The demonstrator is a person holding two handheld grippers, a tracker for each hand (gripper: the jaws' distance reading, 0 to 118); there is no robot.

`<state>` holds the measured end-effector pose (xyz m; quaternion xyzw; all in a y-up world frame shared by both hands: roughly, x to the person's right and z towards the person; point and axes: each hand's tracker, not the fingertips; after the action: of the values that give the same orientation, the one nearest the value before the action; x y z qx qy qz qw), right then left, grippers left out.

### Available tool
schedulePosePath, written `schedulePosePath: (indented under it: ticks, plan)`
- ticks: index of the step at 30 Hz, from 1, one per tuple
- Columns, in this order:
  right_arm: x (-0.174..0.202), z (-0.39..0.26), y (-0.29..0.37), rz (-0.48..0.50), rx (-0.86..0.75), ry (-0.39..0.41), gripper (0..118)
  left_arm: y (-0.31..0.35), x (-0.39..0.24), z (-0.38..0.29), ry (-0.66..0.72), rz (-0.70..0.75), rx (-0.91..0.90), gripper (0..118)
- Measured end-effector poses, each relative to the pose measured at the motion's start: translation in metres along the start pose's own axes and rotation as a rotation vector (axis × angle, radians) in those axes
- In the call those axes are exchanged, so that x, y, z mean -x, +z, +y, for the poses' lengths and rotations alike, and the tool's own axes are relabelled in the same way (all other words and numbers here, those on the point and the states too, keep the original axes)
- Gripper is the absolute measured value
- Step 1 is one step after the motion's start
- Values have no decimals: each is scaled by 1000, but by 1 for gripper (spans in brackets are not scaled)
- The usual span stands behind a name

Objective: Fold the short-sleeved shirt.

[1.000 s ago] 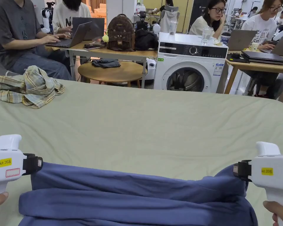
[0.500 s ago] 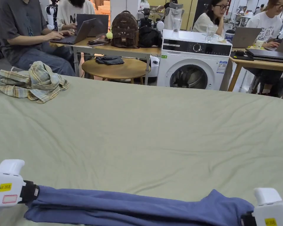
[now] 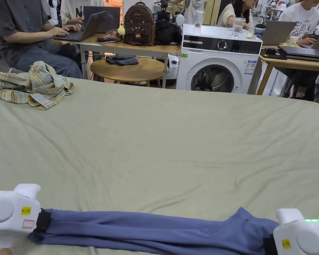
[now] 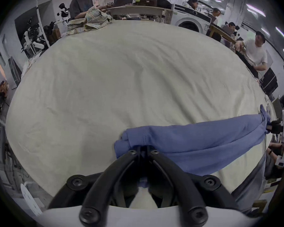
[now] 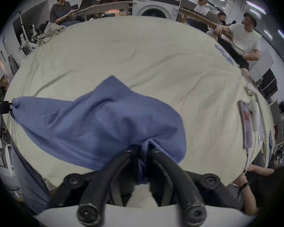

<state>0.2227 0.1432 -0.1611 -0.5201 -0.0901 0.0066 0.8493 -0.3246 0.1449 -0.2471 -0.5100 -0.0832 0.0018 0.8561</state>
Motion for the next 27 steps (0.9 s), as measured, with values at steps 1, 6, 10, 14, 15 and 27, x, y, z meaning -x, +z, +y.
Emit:
schedulePosePath:
  ticks: [1, 6, 10, 14, 15, 27]
  plan:
    - [1, 3, 10, -11, -53, -14, 43, 5, -3, 2, 7, -5, -22, 17]
    - [7, 19, 43, -31, -168, -45, 62, 22, -15, 17, -1, 21, -171, 39]
    - [13, 30, 55, -52, -285, -78, 62, 31, -23, 24, 11, 3, -281, 39]
    - [32, 36, 56, -10, -446, -108, 50, 39, -35, 22, -7, -31, -406, 39]
    - [40, 36, 56, 8, -495, -106, 39, 42, -39, 20, -14, -28, -448, 39]
    - [126, 28, 57, 60, -868, -125, 0, 60, -54, 6, -67, 103, -755, 0]
